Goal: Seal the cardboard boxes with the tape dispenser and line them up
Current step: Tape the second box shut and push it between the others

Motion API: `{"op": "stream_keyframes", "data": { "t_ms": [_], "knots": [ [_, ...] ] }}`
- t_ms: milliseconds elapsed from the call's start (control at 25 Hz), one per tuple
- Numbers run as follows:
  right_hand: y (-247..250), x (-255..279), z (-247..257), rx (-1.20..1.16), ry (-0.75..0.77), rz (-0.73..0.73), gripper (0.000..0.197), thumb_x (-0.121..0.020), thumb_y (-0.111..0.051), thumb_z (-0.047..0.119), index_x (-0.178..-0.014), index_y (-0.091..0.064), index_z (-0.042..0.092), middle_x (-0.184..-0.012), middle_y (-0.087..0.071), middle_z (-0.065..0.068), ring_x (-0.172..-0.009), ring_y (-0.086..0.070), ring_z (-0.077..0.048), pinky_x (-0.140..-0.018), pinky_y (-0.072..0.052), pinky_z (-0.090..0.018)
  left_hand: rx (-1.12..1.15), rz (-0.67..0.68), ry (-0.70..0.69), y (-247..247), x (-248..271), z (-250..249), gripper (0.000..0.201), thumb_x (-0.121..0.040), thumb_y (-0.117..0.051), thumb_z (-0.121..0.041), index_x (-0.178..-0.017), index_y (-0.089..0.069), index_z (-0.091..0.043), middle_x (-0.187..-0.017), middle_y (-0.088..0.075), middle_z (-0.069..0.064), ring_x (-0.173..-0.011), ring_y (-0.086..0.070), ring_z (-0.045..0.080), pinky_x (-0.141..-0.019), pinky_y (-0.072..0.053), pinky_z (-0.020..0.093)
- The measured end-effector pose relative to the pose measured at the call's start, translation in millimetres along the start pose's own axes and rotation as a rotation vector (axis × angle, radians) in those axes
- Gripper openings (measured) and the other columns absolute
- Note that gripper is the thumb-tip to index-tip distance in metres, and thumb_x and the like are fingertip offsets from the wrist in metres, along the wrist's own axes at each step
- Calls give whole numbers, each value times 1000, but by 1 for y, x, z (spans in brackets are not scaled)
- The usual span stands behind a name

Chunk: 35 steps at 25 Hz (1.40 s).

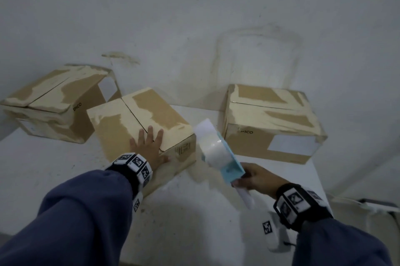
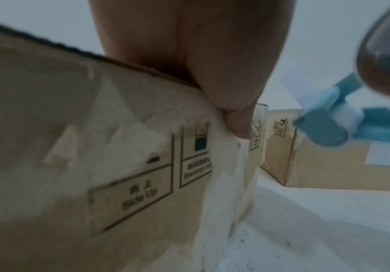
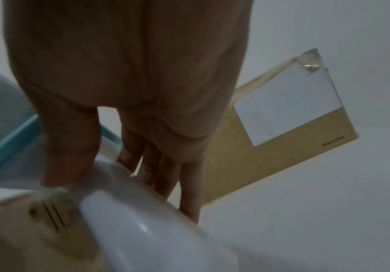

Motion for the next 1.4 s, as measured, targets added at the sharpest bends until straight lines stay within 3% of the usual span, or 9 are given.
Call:
{"op": "stream_keyframes", "data": {
  "t_ms": [120,240,400,600,680,800,920,1000,1400],
  "knots": [
    [6,-2,41,-286,33,-85,18,-90,-52,2,-100,-59,16,-94,-63,-6,-87,-62,-19,-80,-50,-32,-10,39,2,2,6,-14,90,-90,-40,-60,-149,15,-21,-157,20,11,-146,11,36,-117,-6,54],
    [7,-17,82,-433,93,-142,12,-85,-50,11,-95,-55,15,-83,-55,-8,-74,-54,-20,-70,-45,-38,-27,90,-51,3,15,-35,88,-90,-40,-58,-149,14,-21,-157,19,12,-145,10,38,-117,-7,52],
    [0,-31,106,-337,135,-242,29,-63,-56,22,-92,-51,19,-78,-52,-6,-67,-49,-18,-58,-43,-29,-66,193,-236,7,35,-59,100,-83,-54,-58,-150,13,-23,-157,20,13,-145,10,40,-117,-10,49],
    [-5,-46,107,-298,130,-340,19,-79,-68,24,-90,-54,18,-69,-51,-2,-61,-47,-16,-54,-40,-28,-83,286,-383,30,54,-63,76,-89,-46,-49,-151,-7,-29,-160,1,9,-145,-8,33,-116,-22,45],
    [-8,-49,113,-318,134,-356,17,-80,-67,27,-88,-55,18,-66,-50,-2,-59,-46,-17,-53,-38,-29,266,253,-319,51,43,-46,53,-95,-40,-30,-147,-29,-23,-154,-28,8,-138,-31,27,-110,-32,37],
    [-12,-51,127,-346,157,-388,14,-84,-64,25,-85,-55,16,-64,-49,-4,-56,-46,-17,-51,-38,-27,1234,162,57,73,20,-6,45,-97,-36,-31,-130,-50,-3,-110,-61,12,-87,-63,25,-67,-44,30],
    [-18,-57,142,-334,200,-390,9,-86,-63,23,-85,-56,17,-63,-49,-3,-56,-46,-16,-50,-40,-26,1769,323,191,73,-1,15,78,-88,-35,-66,-126,-45,1,-123,-58,22,-102,-63,34,-81,-49,39],
    [-23,-65,148,-330,211,-392,9,-85,-64,23,-85,-57,19,-59,-50,-1,-54,-45,-16,-49,-39,-26,1938,452,131,80,-11,17,96,-82,-36,-74,-135,-38,6,-132,-52,26,-113,-58,37,-93,-46,42],
    [-43,-100,162,-375,219,-469,11,-84,-66,16,-79,-56,16,-51,-49,4,-51,-45,-16,-49,-39,-29,1966,516,42,92,-65,49,66,-87,-50,-56,-118,-54,2,-98,-70,14,-74,-74,20,-74,-51,29]
  ]
}}
Point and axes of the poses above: each hand's wrist, its own x-axis away from the middle knuckle, its own y-axis out of the back of the hand, z = x × y, the point moved 4 cm from there along -x, towards the middle knuckle
